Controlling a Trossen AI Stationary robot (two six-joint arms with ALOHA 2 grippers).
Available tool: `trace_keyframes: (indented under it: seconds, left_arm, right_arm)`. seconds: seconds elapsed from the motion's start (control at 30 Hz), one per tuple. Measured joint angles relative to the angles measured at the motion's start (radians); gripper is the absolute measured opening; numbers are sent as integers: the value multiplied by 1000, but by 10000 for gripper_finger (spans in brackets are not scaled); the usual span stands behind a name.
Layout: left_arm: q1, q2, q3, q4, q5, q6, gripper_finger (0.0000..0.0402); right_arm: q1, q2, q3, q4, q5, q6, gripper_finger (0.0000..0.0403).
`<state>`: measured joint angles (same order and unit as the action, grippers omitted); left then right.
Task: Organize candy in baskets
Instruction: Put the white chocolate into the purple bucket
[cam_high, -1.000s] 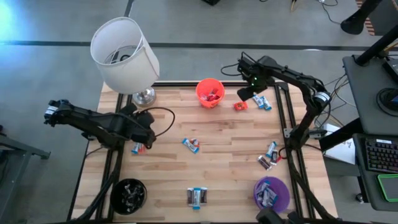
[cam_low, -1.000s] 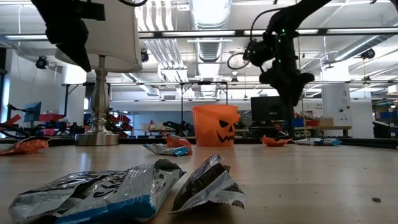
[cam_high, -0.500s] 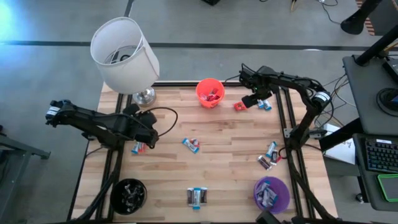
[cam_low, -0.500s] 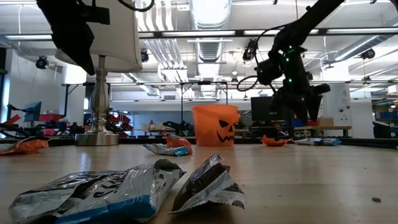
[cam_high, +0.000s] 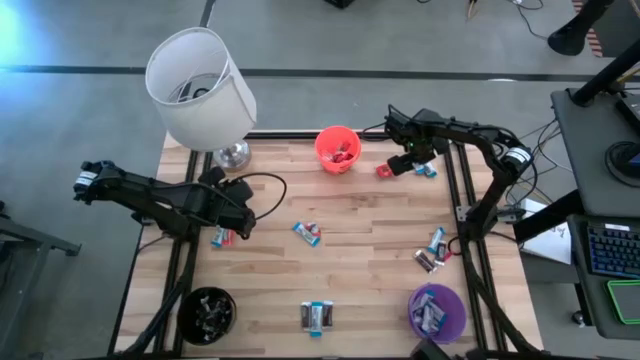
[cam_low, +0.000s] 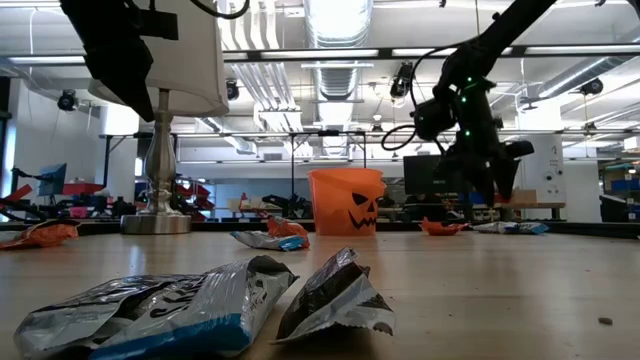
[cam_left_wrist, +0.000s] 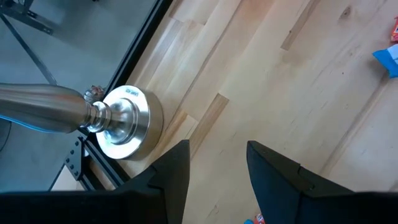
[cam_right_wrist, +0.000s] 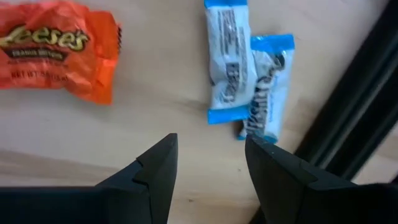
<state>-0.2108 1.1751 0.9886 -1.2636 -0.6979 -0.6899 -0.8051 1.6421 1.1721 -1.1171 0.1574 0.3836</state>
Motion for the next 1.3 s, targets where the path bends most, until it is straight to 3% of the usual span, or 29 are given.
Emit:
trace_keyframes:
  seconds: [0.3,0.5,0.73,1.3]
  left_arm:
    - [0,0,0,3,1,0,142]
    - [0,0,0,6,1,1,142]
    - [0,0,0,13,2,34,142]
    - [2,0,0,20,3,34,142]
  right_arm:
    - [0,0,-83,138,3,18,181]
    - [-1,0,-133,162,129,18,178]
    - [0,0,-170,248,98,16,178]
    - [-1,0,-201,316,184,63,178]
